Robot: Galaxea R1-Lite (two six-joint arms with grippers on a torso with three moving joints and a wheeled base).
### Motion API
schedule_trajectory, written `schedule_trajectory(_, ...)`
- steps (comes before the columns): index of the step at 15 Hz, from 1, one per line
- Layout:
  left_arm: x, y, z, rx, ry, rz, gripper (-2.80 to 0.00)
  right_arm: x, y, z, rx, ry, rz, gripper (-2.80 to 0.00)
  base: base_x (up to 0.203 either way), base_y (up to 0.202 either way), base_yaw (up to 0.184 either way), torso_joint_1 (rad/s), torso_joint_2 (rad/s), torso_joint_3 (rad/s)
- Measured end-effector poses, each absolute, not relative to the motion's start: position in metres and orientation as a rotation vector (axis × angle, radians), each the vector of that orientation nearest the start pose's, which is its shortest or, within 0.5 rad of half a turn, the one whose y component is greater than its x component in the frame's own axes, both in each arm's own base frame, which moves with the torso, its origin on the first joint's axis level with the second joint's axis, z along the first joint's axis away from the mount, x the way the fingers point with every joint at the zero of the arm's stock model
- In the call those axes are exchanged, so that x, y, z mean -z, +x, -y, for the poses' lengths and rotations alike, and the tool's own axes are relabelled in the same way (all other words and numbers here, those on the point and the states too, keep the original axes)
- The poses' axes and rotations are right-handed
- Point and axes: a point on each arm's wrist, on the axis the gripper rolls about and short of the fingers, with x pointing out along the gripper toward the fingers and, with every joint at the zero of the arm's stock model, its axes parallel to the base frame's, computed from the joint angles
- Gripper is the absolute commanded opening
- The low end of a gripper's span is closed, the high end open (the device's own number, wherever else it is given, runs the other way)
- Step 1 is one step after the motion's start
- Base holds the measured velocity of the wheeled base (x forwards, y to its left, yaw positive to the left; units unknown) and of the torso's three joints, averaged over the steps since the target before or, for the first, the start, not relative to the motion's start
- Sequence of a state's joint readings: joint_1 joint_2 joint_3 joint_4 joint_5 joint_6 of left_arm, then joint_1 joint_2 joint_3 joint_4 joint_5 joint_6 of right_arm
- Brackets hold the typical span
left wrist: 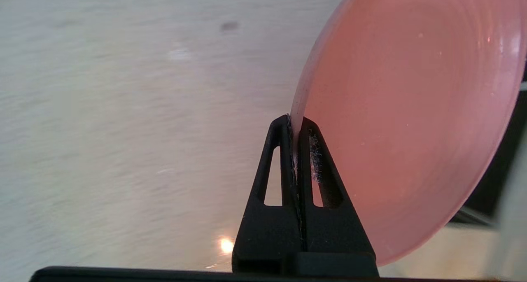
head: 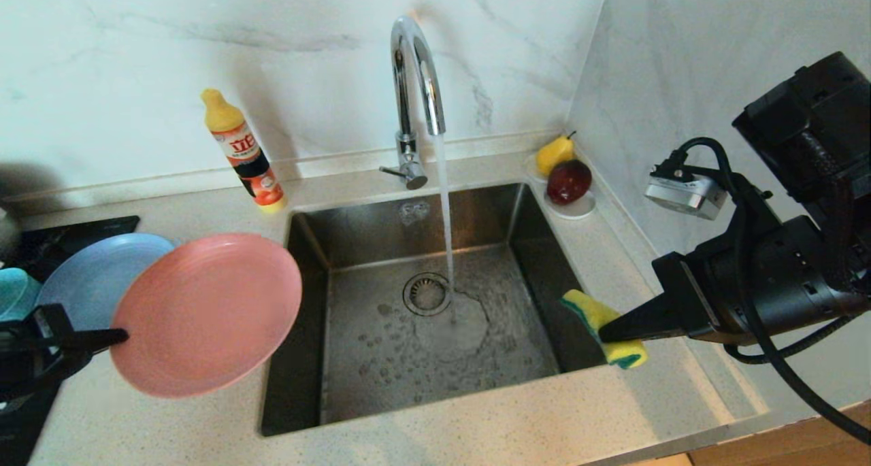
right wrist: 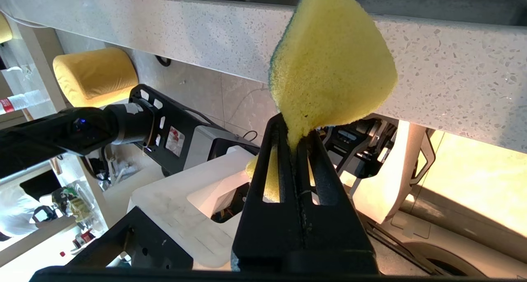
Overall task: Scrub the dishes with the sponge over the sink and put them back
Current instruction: Wash the plate
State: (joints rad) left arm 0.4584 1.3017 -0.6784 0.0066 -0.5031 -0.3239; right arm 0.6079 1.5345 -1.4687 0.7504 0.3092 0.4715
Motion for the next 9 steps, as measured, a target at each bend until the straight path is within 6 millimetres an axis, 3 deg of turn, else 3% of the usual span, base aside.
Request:
schedule_trajectory(3,-0.199,0.192,-0.049,-0.002,-0.565,-0.581,-2.80,-0.290,0.192,-0.143,-0.650,0.286,-1.017,-2.80,0.000,0.000,0.000,0.000,0.00,0.000)
schedule_trajectory(9,-0.205,0.238,0.021,0.099,-0.459,-0.641,-2.80,-0.291,0.191,-0.143,-0.653,0.287,-1.013,-2.80,0.000,0.000,0.000,0.000,0.00,0.000)
